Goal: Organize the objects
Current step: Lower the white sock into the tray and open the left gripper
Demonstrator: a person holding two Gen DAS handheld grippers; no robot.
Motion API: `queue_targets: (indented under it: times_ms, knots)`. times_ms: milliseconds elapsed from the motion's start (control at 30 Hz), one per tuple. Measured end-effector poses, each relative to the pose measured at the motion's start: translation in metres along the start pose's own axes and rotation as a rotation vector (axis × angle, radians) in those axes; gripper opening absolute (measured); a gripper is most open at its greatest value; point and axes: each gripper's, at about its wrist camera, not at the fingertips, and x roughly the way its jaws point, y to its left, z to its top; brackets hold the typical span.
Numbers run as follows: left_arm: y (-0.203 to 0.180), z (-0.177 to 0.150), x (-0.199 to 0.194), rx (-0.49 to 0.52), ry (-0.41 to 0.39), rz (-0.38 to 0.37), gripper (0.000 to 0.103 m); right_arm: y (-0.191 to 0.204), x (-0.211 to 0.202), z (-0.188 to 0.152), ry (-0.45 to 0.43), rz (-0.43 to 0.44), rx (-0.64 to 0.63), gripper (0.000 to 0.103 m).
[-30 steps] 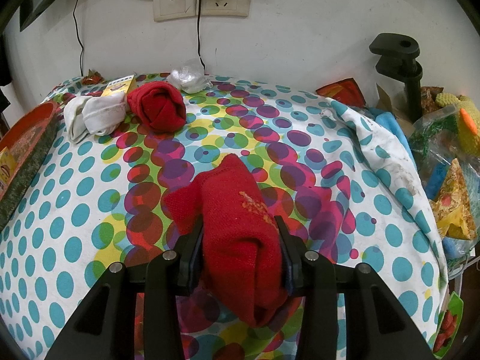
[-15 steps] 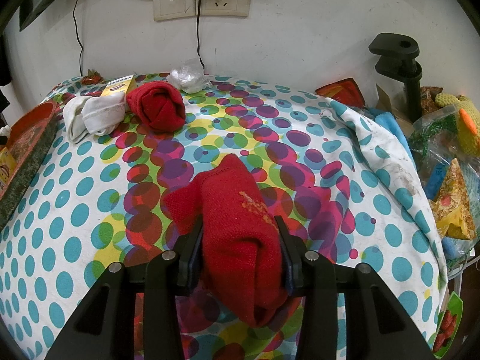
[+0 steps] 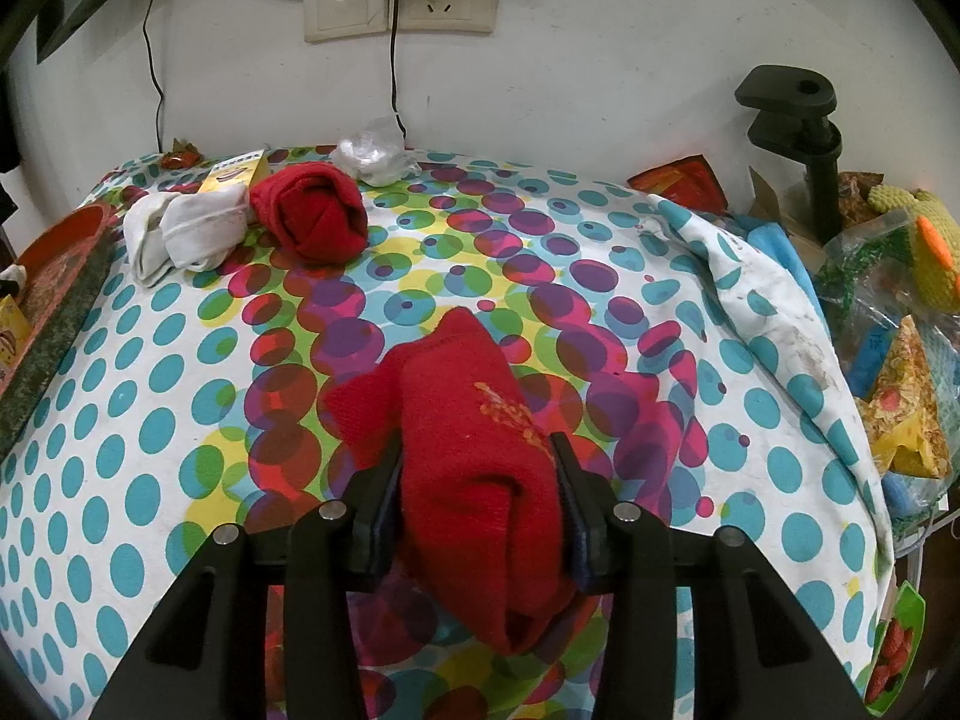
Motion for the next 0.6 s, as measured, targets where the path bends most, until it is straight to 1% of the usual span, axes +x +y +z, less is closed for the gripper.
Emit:
queue_targets:
  times_ms: [100,233,333,400,533,600]
  knots:
    - [0.002,-0.004,0.001,0.01,0.006,-0.009,0.046,-0.001,0.0,0.0,0.0,-0.002,0.0,0.042]
    - [0.005,-0.008,-0.004,0.008,0.015,-0.018,0.051,0.001,0.0,0.0,0.0,-0.002,-0.001,0.043]
    - [0.004,-0.011,-0.01,0.028,0.008,-0.028,0.056,0.001,0.0,0.0,0.001,-0.003,-0.002,0.043]
    - [0.004,-0.013,-0.019,0.042,-0.007,-0.026,0.057,0.001,0.0,0.0,0.001,-0.003,-0.002,0.043]
    - [0.007,-0.019,-0.033,0.029,-0.019,-0.049,0.057,-0.001,0.0,0.001,0.001,-0.007,-0.004,0.044]
    - [0.008,-0.026,-0.045,0.028,-0.044,-0.035,0.057,-0.001,0.0,0.001,0.001,-0.007,-0.004,0.044]
